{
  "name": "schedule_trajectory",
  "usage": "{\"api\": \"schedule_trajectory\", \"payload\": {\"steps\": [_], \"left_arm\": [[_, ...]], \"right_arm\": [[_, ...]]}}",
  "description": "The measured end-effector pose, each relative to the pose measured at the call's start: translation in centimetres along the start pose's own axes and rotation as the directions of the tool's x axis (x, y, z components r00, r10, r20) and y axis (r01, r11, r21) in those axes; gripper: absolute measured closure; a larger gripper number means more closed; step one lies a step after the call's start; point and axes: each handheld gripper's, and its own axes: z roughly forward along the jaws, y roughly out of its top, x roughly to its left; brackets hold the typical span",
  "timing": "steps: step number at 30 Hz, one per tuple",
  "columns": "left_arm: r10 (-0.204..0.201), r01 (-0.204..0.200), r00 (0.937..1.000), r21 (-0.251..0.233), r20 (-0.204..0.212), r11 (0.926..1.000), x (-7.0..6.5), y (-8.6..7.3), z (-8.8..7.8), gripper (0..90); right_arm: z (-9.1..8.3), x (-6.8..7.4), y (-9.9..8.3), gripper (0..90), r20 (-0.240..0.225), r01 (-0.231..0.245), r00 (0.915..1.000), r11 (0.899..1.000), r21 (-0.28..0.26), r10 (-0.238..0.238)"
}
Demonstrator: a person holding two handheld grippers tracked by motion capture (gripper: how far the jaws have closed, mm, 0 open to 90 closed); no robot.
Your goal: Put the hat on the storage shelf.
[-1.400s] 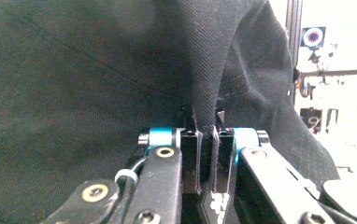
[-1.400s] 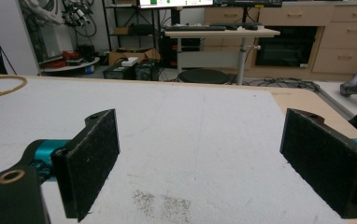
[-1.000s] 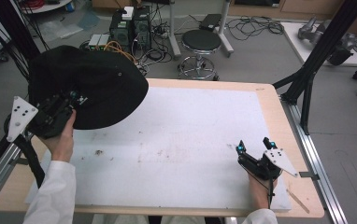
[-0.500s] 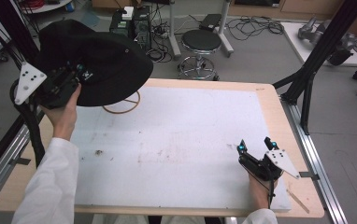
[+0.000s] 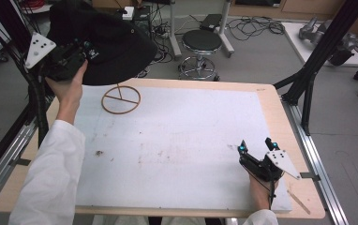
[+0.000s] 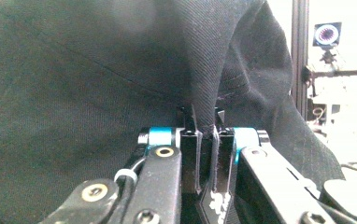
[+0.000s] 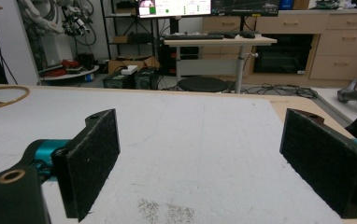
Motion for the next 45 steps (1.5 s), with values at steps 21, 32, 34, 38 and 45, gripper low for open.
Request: {"api": "schedule_trajectory", "payload": {"steps": [21,32,34,38,45], "left_arm": [[-0.083,0.092,0.9948,0.166,-0.059,0.9818,3.4,-1.9,5.2,84.6],[-0.076,0.083,0.9963,0.211,-0.039,0.9740,3.2,-3.8,5.5,84.6],[-0.083,0.090,0.9958,0.217,-0.040,0.9719,3.1,-4.1,5.5,84.5],[-0.073,0.078,0.9968,0.242,-0.032,0.9671,3.0,-4.3,5.4,84.5],[-0.082,0.086,0.9962,0.281,-0.027,0.9559,2.8,-4.8,4.7,84.0]], "right_arm": [[-0.1,0.3,0.0,11.3,-0.008,0.017,0.9998,1.000,0.006,-0.017],[-0.1,0.2,-0.1,11.3,-0.015,0.016,0.9998,1.000,0.008,-0.016],[0.0,0.3,-0.1,11.3,-0.020,0.015,0.9997,1.000,0.011,-0.015],[0.0,0.2,-0.1,11.4,-0.021,0.013,0.9997,1.000,0.012,-0.013],[-0.2,0.3,0.0,13.1,-0.020,0.015,0.9997,1.000,-0.003,-0.015]]}}
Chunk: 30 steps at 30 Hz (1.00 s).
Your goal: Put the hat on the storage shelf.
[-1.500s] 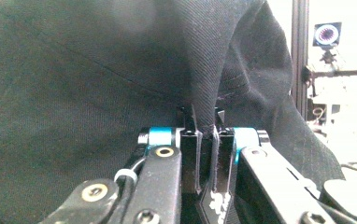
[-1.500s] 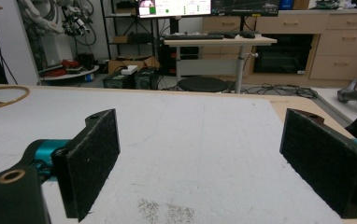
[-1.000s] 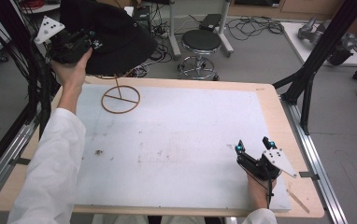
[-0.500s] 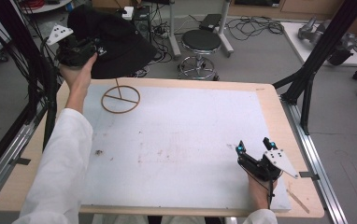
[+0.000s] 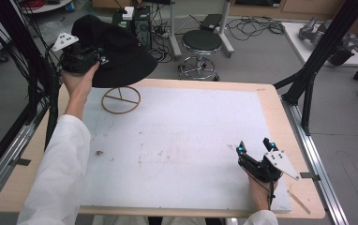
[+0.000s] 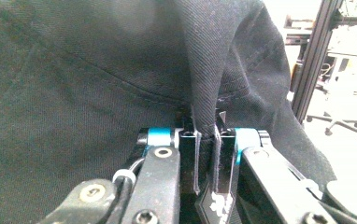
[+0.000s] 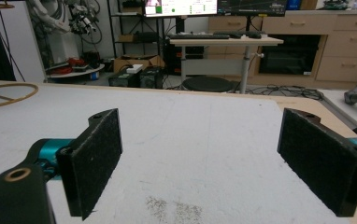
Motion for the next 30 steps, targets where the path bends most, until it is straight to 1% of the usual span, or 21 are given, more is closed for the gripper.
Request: {"api": "schedule_trajectory", "payload": {"steps": [4,5,6,12,14,15,18,20,23,28,30], "left_arm": [[-0.001,0.001,1.0000,0.014,-0.003,0.9999,-0.03,-0.21,-0.06,83.5],[0.012,-0.012,0.9999,0.025,-0.009,0.9996,-0.20,-0.26,0.03,83.5],[0.019,-0.019,0.9998,0.026,-0.010,0.9995,-0.27,-0.27,0.06,83.3],[0.020,-0.020,0.9998,0.022,-0.008,0.9996,-0.25,-0.26,0.05,80.7],[0.022,-0.021,0.9997,0.018,-0.015,0.9996,-0.23,-0.23,0.03,80.1],[0.029,-0.029,0.9993,0.014,-0.024,0.9995,-0.22,-0.21,0.02,79.2],[0.031,-0.030,0.9992,0.015,-0.027,0.9994,-0.21,-0.21,0.02,77.6],[0.029,-0.029,0.9993,0.016,-0.024,0.9995,-0.23,-0.25,0.04,75.2],[0.027,-0.027,0.9995,-0.004,-0.017,0.9996,-0.40,-0.14,-0.03,72.1],[0.048,-0.048,0.9988,-0.009,0.007,0.9988,-0.65,-0.12,-0.07,66.8],[0.045,-0.045,0.9989,-0.015,0.009,0.9989,-0.71,-0.14,-0.08,63.7]], "right_arm": [[0.01,0.13,0.01,13.1,-0.002,0.000,1.0000,1.000,-0.001,0.000],[0.01,0.18,0.03,13.0,0.000,-0.002,1.0000,1.000,-0.001,0.002],[0.02,0.20,0.04,12.9,0.002,0.000,1.0000,1.000,-0.001,0.000],[0.09,0.18,0.03,12.9,-0.002,0.002,1.0000,1.000,0.000,-0.002],[0.11,0.16,0.01,12.7,-0.001,0.003,1.0000,1.000,0.001,-0.003],[0.12,0.16,-0.01,12.7,-0.002,0.001,1.0000,1.000,0.005,-0.001],[0.14,0.16,-0.01,12.7,-0.003,0.000,1.0000,1.000,0.005,0.000],[0.16,0.12,-0.01,12.7,-0.003,0.001,1.0000,1.000,0.004,-0.001],[0.15,0.11,-0.01,12.7,-0.002,0.003,1.0000,1.000,0.004,-0.003],[0.12,0.13,0.02,12.7,-0.004,0.000,1.0000,1.000,0.003,0.000],[0.14,0.14,0.01,12.7,-0.005,0.000,1.0000,1.000,0.003,0.000]]}}
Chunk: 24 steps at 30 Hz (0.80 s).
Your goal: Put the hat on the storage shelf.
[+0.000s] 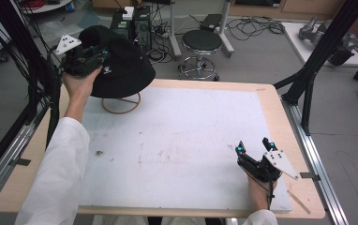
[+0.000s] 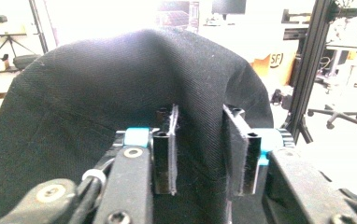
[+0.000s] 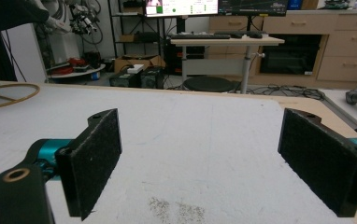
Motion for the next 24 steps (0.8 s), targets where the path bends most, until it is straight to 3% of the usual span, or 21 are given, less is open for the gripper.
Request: {"api": "schedule_trajectory", "payload": {"steps": [3,6,8,13,19,24], "left_arm": [[0.001,-0.001,1.0000,-0.010,-0.003,1.0000,-0.1,-0.1,0.0,60.4],[0.014,-0.015,0.9997,-0.020,-0.020,0.9997,-0.4,-0.1,-0.1,50.2],[0.026,-0.028,0.9992,-0.055,-0.031,0.9981,-0.8,-0.1,-0.6,48.4],[0.032,-0.034,0.9987,-0.061,-0.038,0.9975,-0.9,0.2,-1.3,44.7],[0.054,-0.059,0.9971,-0.086,-0.054,0.9945,-1.4,0.4,-3.0,41.7],[0.027,-0.034,0.9981,-0.132,-0.055,0.9907,-1.6,0.1,-5.1,40.4]], "right_arm": [[0.0,0.0,0.0,12.7,-0.001,-0.002,1.0000,1.000,0.001,0.002],[0.0,0.0,0.0,12.7,-0.010,-0.004,0.9999,1.000,0.004,0.004],[0.0,0.0,0.0,12.7,-0.007,-0.003,1.0000,1.000,-0.001,0.003],[0.0,0.0,0.0,12.7,-0.012,-0.006,0.9999,1.000,0.006,0.006],[0.0,0.1,0.0,12.4,-0.013,-0.018,0.9998,1.000,0.004,0.018],[0.0,0.0,0.0,12.3,-0.014,-0.027,0.9995,1.000,-0.002,0.027]]}}
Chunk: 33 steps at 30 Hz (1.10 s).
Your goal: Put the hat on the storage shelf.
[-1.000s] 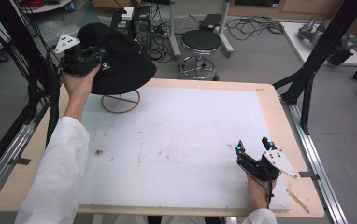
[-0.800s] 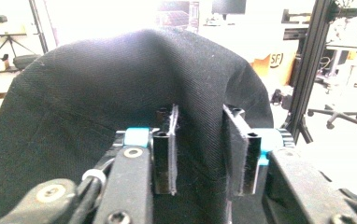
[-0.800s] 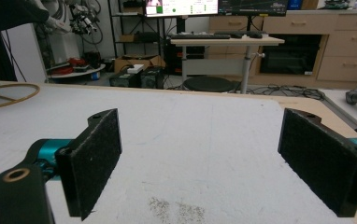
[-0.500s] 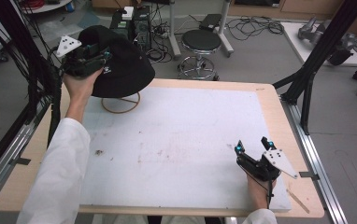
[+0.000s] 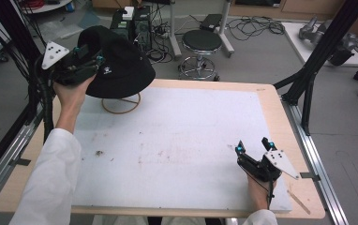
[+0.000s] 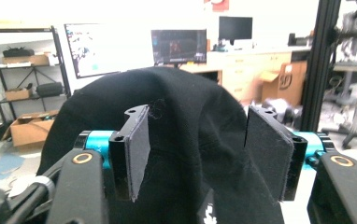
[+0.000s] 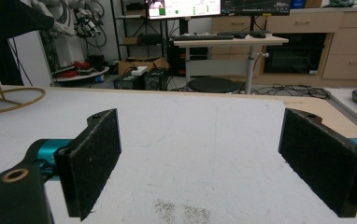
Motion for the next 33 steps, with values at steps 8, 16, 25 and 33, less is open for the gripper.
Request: {"api": "schedule_trajectory", "payload": {"steps": [8,16,25,33], "left_arm": [[0.018,-0.019,0.9993,-0.027,-0.034,0.9995,0.0,-0.1,-2.6,39.9],[0.004,-0.006,0.9994,-0.062,-0.035,0.9980,-0.3,0.1,-5.1,39.5],[0.005,-0.006,0.9998,-0.073,-0.018,0.9973,-1.1,-0.7,-7.2,39.3],[-0.019,0.015,0.9986,-0.078,-0.050,0.9968,-0.7,-1.5,-9.4,38.9]], "right_arm": [[0.0,-0.1,0.0,12.2,-0.008,-0.018,0.9998,1.000,-0.004,0.018],[0.2,-0.1,0.0,12.2,-0.010,-0.027,0.9996,1.000,-0.007,0.027],[0.1,0.0,0.0,12.3,-0.016,-0.024,0.9996,1.000,-0.008,0.024],[0.2,0.0,0.0,12.2,-0.016,-0.022,0.9996,1.000,-0.001,0.022]]}}
